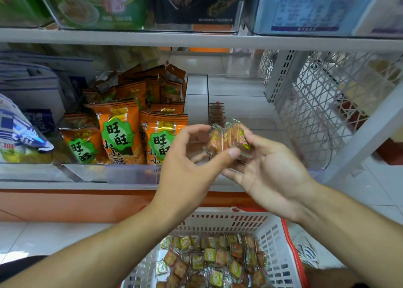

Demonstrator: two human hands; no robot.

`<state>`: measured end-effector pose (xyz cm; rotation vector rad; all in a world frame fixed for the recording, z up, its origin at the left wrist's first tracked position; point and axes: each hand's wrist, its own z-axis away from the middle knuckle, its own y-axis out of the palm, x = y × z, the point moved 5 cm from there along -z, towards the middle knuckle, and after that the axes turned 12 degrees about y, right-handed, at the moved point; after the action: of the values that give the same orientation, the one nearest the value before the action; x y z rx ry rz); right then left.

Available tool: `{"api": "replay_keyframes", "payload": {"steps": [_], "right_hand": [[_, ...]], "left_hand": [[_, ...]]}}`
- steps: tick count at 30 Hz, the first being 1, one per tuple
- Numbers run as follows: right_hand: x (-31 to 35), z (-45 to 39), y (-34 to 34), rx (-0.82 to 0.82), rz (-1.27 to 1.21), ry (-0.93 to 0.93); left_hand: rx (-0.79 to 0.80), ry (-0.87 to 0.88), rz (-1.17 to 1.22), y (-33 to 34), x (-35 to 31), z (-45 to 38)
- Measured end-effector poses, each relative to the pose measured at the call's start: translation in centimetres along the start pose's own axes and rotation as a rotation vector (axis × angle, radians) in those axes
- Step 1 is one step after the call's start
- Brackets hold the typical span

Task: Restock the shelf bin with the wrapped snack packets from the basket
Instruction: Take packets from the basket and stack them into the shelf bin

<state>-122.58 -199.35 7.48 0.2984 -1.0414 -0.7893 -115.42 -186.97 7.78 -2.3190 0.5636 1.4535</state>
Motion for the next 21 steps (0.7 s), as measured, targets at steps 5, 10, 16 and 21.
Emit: {"api": "replay_keyframes", "payload": {"steps": [5, 10, 16, 21], "right_hand": [[-0.6, 0.4, 0.9, 0.141, -0.045, 0.061], [0.1, 0.6, 0.9, 0.284, -0.034, 0.114], [2.3, 0.0, -0.3, 0.302, 0.089, 0.168], [5.8, -2.6, -2.8, 0.010, 0.379, -0.036]], "left_hand": [[0.101, 0.267, -0.312, 0.3, -0.8, -0.8], [0.116, 0.316, -0.318, -0.1, -0.9, -1.4], [0.170, 0.295, -0.305, -0.1, -0.9, -1.5], [0.208, 0.088, -0.449, 0.5, 1.2, -1.5]]}}
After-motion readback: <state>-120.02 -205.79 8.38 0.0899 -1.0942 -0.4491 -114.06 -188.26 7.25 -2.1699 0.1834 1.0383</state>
